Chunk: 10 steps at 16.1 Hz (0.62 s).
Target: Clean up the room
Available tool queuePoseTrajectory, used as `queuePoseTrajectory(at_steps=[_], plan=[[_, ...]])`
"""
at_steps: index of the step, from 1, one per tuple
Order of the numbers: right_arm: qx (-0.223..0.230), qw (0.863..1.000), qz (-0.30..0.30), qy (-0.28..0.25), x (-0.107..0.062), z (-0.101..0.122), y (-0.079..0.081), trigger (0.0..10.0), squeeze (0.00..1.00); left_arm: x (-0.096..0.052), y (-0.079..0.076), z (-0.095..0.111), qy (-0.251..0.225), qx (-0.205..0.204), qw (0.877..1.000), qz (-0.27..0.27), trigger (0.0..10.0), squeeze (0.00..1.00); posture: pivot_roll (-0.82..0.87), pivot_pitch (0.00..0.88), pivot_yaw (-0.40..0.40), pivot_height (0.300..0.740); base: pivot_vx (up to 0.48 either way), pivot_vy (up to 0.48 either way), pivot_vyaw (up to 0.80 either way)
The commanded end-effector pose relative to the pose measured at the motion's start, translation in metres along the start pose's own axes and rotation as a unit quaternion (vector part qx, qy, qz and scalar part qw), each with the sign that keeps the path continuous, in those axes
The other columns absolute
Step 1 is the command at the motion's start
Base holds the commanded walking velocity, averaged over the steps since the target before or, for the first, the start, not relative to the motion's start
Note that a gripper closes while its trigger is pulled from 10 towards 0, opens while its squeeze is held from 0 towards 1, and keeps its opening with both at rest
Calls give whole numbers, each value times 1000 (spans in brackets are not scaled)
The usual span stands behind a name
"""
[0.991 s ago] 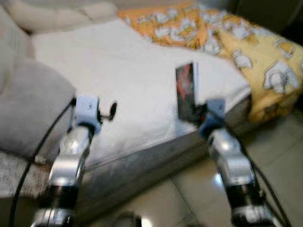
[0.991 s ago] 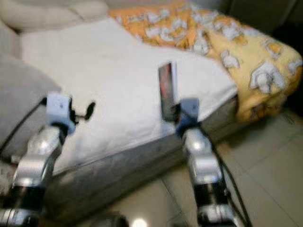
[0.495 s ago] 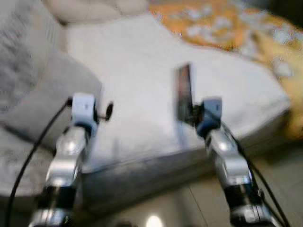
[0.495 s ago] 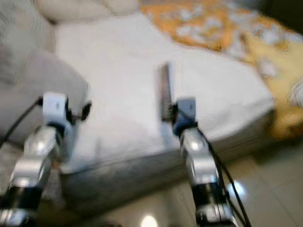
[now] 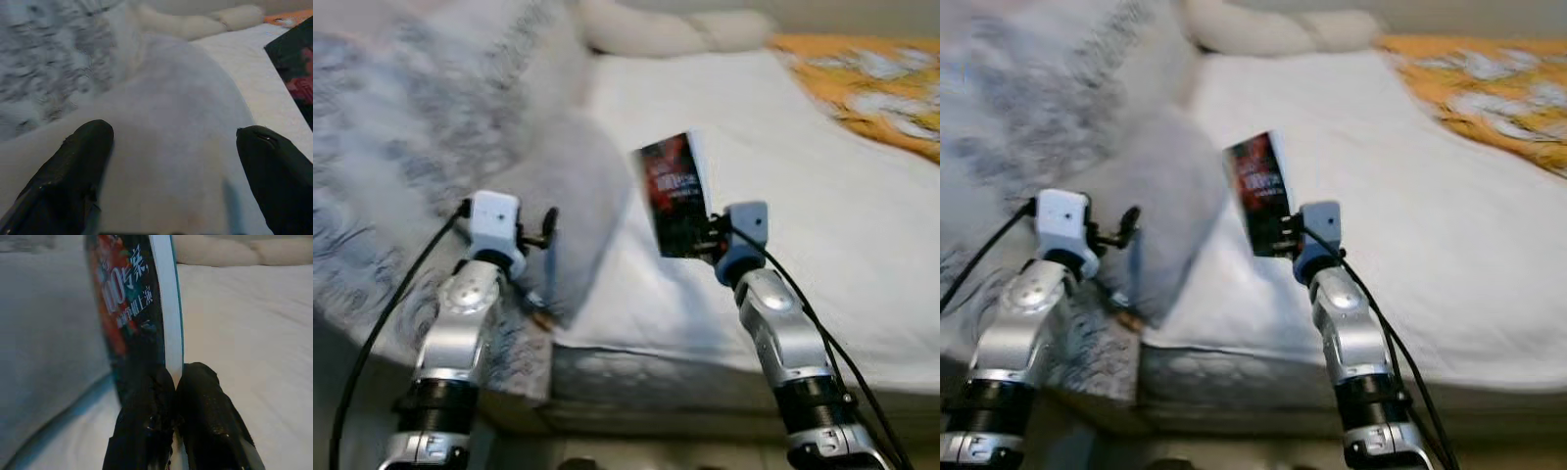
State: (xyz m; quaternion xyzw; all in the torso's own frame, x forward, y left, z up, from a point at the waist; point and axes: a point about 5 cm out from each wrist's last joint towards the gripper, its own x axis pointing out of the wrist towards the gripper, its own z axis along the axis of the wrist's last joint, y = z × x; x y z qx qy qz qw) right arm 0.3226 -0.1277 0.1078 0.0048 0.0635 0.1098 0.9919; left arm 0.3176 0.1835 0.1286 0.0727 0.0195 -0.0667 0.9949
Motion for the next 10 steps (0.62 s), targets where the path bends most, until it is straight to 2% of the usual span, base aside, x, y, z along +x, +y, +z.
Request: queuePoseTrajectory(at_steps=[1,5,10], plan=[[13,999,-27,-24,0,10,-11,10000,0,-1,-3,1,-5,0,1000,-14,10000,0,80,0,31,740,277,0,0],[16,999,-30,-22,0,9,-13,10000,0,-4,-20,9,-37,-19,996,-78,10000,0,80,0,29,740,283,0,0],[22,999,-34,-22,-1,10,-15,10000,0,-8,-29,11,-43,-19,992,-115,10000,0,79,0,31,740,291,0,0]])
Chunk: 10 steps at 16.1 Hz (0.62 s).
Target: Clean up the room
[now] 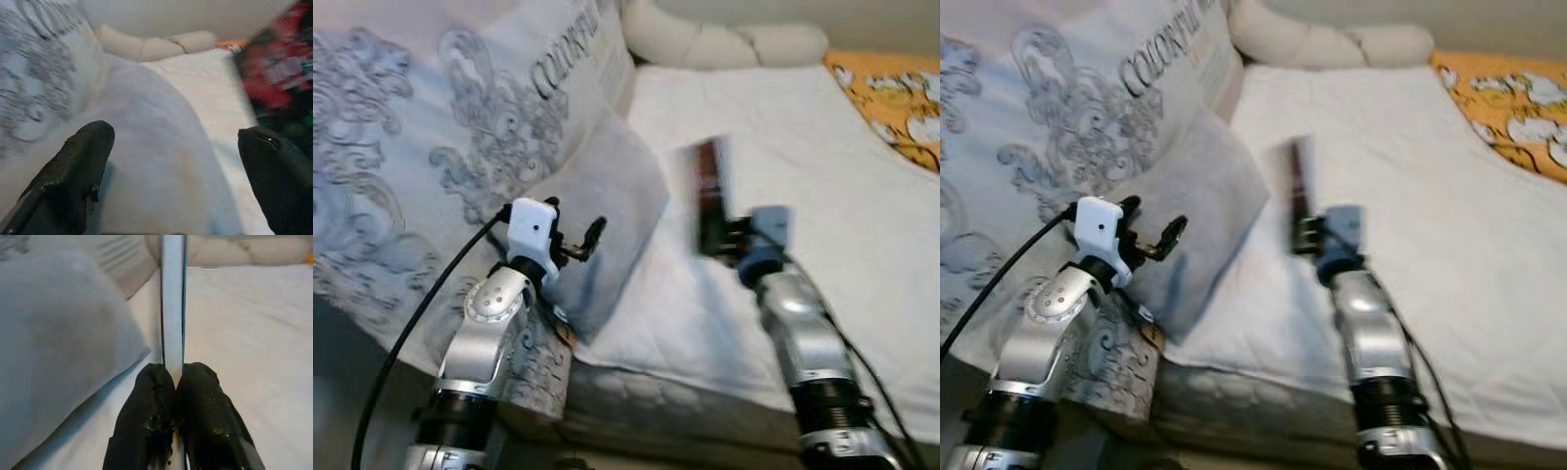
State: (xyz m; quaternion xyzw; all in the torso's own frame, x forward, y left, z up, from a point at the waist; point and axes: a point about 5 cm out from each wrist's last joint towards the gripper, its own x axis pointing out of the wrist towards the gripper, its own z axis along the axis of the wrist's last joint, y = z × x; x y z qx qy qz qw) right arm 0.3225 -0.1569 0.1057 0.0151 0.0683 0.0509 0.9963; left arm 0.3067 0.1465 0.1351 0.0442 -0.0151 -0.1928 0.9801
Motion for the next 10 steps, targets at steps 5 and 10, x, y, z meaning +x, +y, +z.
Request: queuePoseTrajectory(at_steps=[5,10], plan=[[23,999,33,-14,2,10,16,10000,0,-6,6,-2,6,1,1000,10,10000,0,76,0,32,740,313,0,-160],[19,999,39,-15,1,10,16,10000,0,-6,7,-2,7,3,1000,13,10000,0,80,0,27,740,248,0,-160]])
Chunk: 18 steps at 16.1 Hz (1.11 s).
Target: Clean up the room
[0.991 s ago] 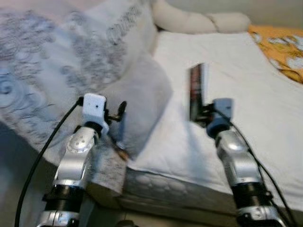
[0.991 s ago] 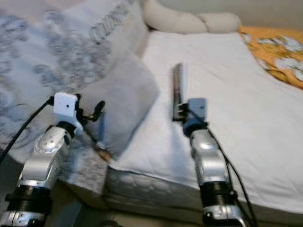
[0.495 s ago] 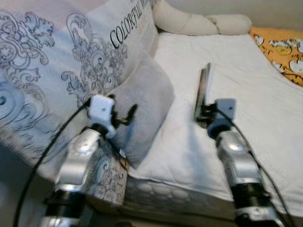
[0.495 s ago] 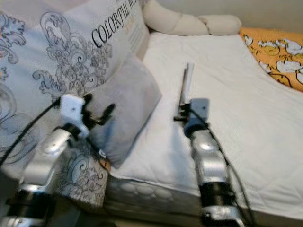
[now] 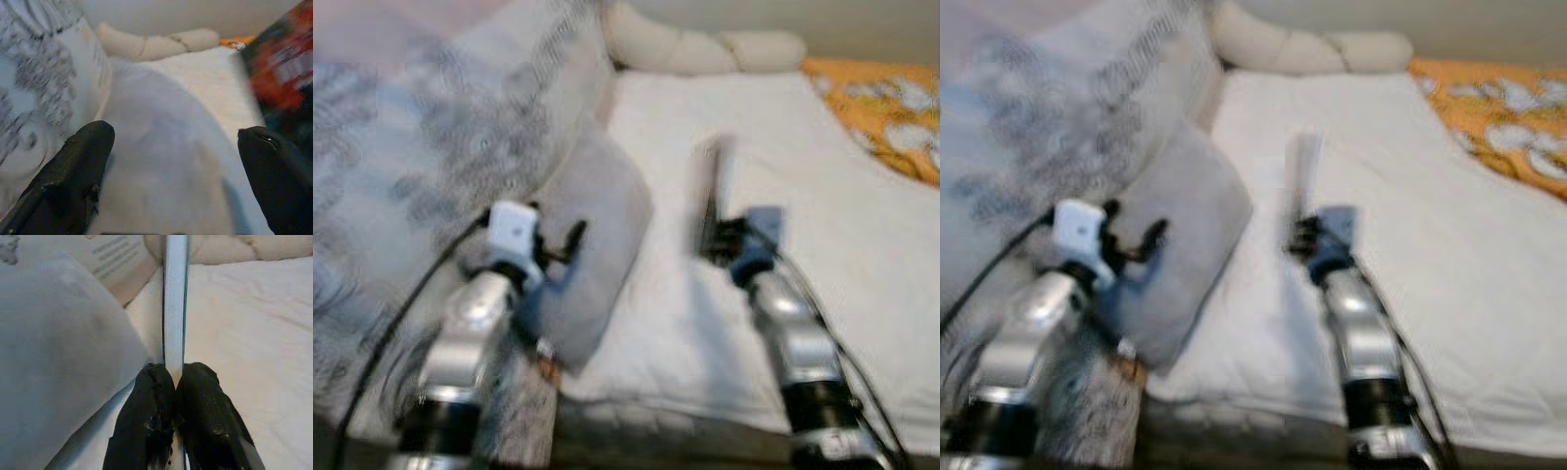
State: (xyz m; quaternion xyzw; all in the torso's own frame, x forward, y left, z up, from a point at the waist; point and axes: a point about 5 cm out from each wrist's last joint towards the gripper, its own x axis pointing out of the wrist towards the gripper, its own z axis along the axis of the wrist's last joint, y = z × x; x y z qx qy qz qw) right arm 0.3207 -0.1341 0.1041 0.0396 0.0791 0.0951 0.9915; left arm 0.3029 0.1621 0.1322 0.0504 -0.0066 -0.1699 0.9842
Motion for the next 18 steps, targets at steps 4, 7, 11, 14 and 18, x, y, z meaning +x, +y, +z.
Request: queuePoseTrajectory(at_steps=[4,7,11,14,18], plan=[[10,1000,-15,-12,-5,6,-9,10000,0,-2,-11,0,-1,-6,1000,-29,10000,0,84,0,22,740,0,0,0],[49,999,-21,6,-6,2,-12,10000,0,-8,-25,-1,5,-5,993,-118,10000,0,89,0,25,740,0,0,0],[162,985,6,61,-4,-5,-15,10000,0,-18,-37,-10,63,-12,967,-247,10000,0,83,0,51,740,0,0,0],[250,959,59,121,7,-14,-20,10000,0,-21,-43,-12,99,-1,939,-330,10000,0,74,0,70,740,0,0,0],[354,907,132,185,16,-26,-25,10000,0,-26,-41,-15,133,15,919,-370,10000,0,97,0,59,740,0,0,0]])
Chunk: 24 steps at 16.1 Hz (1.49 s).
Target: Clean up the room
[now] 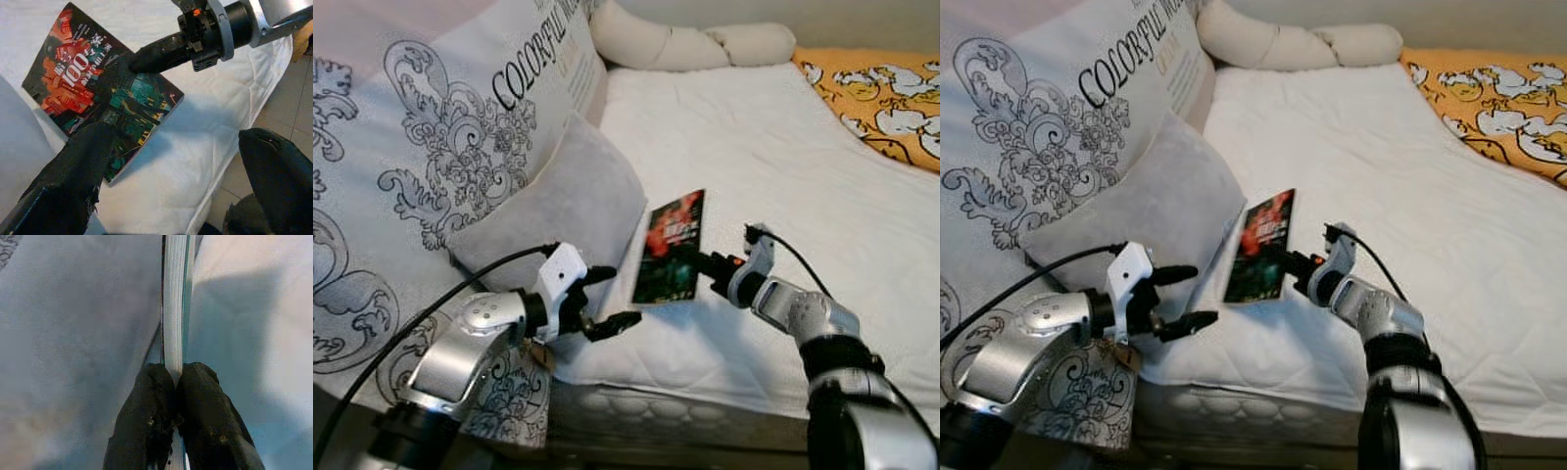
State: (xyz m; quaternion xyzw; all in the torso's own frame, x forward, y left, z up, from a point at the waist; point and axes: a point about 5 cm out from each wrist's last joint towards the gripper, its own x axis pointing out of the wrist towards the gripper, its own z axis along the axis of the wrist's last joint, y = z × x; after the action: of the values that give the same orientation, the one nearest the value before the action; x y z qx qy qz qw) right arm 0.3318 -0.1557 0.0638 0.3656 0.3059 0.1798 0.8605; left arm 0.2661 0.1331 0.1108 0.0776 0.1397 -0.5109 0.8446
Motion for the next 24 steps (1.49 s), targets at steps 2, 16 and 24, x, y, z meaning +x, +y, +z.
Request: queuePoseTrajectory(at_steps=[2,16,24], plan=[[31,1000,3,0,1,7,-1,10000,0,-4,-1,1,9,6,1000,-5,10000,0,113,0,53,740,0,0,0],[-220,958,-184,28,-20,20,-49,10000,1000,-5,-6,-3,34,-4,999,-11,10000,0,125,0,61,740,0,0,0],[-344,884,144,282,-17,-37,-24,10000,1000,5,-7,-2,30,-3,999,-28,10000,0,90,0,73,740,0,0,0]])
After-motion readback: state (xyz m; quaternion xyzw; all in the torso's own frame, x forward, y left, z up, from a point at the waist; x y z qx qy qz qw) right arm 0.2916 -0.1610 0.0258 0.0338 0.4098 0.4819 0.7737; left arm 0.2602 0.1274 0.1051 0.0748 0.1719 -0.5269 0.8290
